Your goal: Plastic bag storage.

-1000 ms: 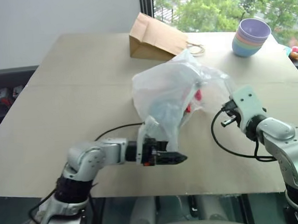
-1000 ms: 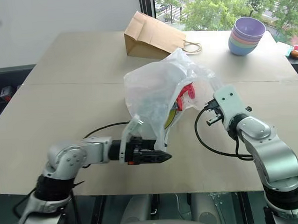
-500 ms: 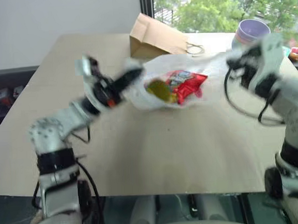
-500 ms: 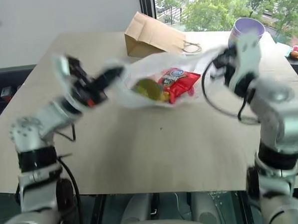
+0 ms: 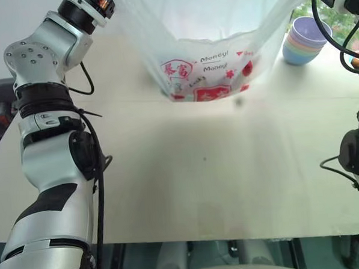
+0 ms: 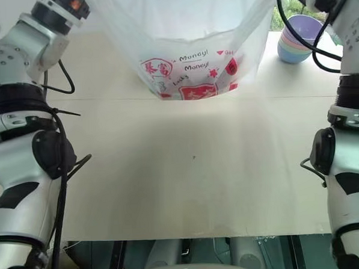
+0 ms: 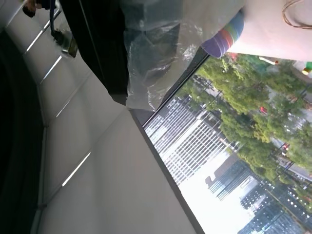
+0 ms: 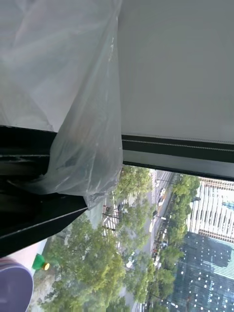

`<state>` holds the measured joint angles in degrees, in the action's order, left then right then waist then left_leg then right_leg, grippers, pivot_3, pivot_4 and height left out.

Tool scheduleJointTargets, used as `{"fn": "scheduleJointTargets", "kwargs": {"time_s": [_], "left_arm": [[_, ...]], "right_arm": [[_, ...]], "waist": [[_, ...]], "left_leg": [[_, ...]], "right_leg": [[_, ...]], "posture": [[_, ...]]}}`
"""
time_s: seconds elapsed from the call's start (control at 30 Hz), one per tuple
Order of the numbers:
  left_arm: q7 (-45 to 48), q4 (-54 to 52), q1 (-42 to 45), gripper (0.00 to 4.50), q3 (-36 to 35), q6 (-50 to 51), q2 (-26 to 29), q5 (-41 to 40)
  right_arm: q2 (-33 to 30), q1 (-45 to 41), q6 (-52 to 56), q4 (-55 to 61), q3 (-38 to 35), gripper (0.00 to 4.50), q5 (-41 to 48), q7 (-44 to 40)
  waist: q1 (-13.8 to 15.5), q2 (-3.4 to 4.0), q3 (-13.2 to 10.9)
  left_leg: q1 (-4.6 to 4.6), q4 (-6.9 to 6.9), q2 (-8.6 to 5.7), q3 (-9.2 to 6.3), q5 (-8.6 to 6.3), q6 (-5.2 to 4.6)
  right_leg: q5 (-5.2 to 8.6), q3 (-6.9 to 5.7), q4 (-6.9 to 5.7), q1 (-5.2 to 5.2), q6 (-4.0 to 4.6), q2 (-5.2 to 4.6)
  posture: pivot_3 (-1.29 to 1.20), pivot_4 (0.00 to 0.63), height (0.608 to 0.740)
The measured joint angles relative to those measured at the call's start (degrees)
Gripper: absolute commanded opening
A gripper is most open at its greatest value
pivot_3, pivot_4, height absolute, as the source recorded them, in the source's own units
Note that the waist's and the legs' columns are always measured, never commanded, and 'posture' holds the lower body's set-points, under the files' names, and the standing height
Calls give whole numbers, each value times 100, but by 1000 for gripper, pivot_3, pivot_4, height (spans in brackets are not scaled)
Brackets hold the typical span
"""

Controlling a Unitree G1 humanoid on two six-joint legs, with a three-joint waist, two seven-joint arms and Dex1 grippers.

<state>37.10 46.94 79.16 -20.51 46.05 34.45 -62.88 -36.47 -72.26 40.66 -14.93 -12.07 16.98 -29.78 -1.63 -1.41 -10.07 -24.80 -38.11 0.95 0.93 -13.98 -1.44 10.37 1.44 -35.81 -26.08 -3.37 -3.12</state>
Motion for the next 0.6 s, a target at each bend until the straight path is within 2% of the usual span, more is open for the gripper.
{"fn": "scheduleJointTargets", "kwargs": {"time_s": [0.07, 0.13, 0.27, 0.37, 0.47, 0.5, 0.57, 0.6], "left_arm": [[151, -281, -195, 67, 28, 238, 12, 81], [271, -1114, -877, 67, 48, 566, 73, 88], [139, -3571, -3295, 67, 232, 774, -137, 189], [24, -4906, -4880, 67, 882, 351, -178, 1000], [-154, -5346, -5376, 67, 1124, -242, -266, 1717], [-180, -5501, -5666, 67, 1150, -570, -328, 1950], [-153, -5497, -6234, 0, 1201, -1020, -364, 2356], [-2, -5482, -6491, 0, 1211, -1145, -363, 2439]], "right_arm": [[-246, 444, 259, 618, -6, 0, 136, -116], [-476, 1261, 646, 1597, -58, 0, 327, -201], [-109, 3024, 1598, 3518, -685, 0, 958, 131], [133, 4478, 1724, 4722, -747, 0, 1019, 423], [80, 5483, 1462, 5252, -444, 0, 703, 593], [71, 6095, 1126, 5500, -243, 0, 493, 617], [107, 7279, 308, 5573, 438, 574, 100, 479], [246, 7640, -94, 5447, 711, 898, -56, 450]], "waist": [[-19, 0, 0], [-30, 4, 3], [-64, 7, 4], [-8, 5, 3], [95, 5, 13], [130, 1, 24], [117, -1, 26], [91, 0, 22]], "left_leg": [[1, -1, 1, -2, -1, -1], [4, -7, 2, -2, -6, -7], [8, -20, 30, 2, -6, -6], [16, -32, 14, 17, -17, -26], [41, -51, 15, 13, -8, -20], [99, -44, 15, 11, -10, -20], [171, -28, 22, 25, -14, -20], [169, -30, 25, 32, -13, -21]], "right_leg": [[0, -1, -6, 1, 0, -2], [1, -2, -15, 4, 0, -6], [1, 12, -22, 2, -1, -6], [0, 14, -14, 7, -1, -3], [2, 11, -9, 40, 12, 6], [13, 8, -4, 95, 26, 5], [35, 13, 11, 162, 2, 0], [34, 18, 11, 157, 1, -1]], "posture": [[0, 150, 740], [0, 150, 740], [0, 150, 740], [0, 150, 740], [0, 150, 740], [0, 150, 740], [0, 150, 740], [0, 150, 740]]}}
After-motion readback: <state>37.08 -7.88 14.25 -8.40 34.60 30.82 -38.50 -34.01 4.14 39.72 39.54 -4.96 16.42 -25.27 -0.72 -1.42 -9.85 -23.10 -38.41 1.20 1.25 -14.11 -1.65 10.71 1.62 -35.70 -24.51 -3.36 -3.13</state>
